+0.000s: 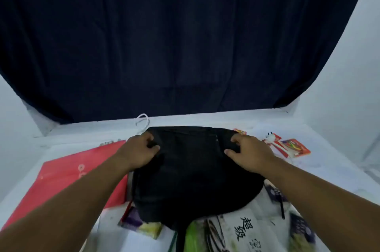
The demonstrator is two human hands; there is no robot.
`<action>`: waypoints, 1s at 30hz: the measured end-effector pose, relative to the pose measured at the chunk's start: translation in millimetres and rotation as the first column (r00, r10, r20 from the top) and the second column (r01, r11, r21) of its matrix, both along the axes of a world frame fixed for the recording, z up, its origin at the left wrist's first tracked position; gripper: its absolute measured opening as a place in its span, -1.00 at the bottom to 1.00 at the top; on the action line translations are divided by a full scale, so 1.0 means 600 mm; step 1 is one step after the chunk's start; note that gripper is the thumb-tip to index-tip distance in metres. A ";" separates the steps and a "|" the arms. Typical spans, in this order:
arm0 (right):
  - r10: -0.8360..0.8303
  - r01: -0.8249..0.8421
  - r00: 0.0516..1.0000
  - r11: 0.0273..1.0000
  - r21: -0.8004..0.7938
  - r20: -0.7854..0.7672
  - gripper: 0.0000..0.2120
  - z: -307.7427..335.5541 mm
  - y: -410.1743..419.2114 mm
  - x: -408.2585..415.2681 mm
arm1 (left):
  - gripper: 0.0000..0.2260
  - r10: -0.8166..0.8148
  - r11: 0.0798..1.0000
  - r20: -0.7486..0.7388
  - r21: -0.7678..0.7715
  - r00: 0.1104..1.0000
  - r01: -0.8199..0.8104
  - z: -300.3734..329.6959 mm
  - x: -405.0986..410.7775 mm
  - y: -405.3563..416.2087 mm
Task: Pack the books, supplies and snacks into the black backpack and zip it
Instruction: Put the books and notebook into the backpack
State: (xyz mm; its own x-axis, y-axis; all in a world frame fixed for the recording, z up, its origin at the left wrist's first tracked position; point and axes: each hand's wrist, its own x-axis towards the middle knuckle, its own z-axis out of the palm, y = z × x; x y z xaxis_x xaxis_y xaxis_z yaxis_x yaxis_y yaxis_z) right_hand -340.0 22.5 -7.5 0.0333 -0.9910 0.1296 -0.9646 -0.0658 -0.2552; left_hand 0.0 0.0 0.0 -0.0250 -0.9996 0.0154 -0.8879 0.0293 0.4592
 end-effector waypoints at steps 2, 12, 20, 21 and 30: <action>-0.019 0.019 1.000 1.000 0.022 0.015 -0.51 -0.017 -0.005 -0.009 | -0.55 0.070 0.997 -0.048 0.041 0.996 -0.068 -0.025 0.002 0.005; -0.223 0.133 0.916 0.953 0.272 0.335 -0.14 -0.121 -0.053 -0.097 | -0.33 0.469 0.879 -0.371 0.283 0.802 -0.384 -0.143 0.003 0.043; -0.287 0.131 0.855 0.925 0.356 0.432 -0.60 -0.139 -0.085 -0.124 | -0.66 0.520 0.850 -0.397 0.153 0.756 -0.504 -0.135 -0.030 0.070; -0.272 0.126 0.841 0.939 0.318 0.468 -0.65 -0.134 -0.084 -0.121 | -0.68 0.512 0.851 -0.424 0.134 0.747 -0.508 -0.132 -0.035 0.075; -0.003 -0.001 0.744 1.000 0.007 0.668 -0.71 -0.064 -0.063 -0.048 | -0.79 0.477 0.808 -0.592 0.006 0.649 -0.589 -0.070 -0.029 0.148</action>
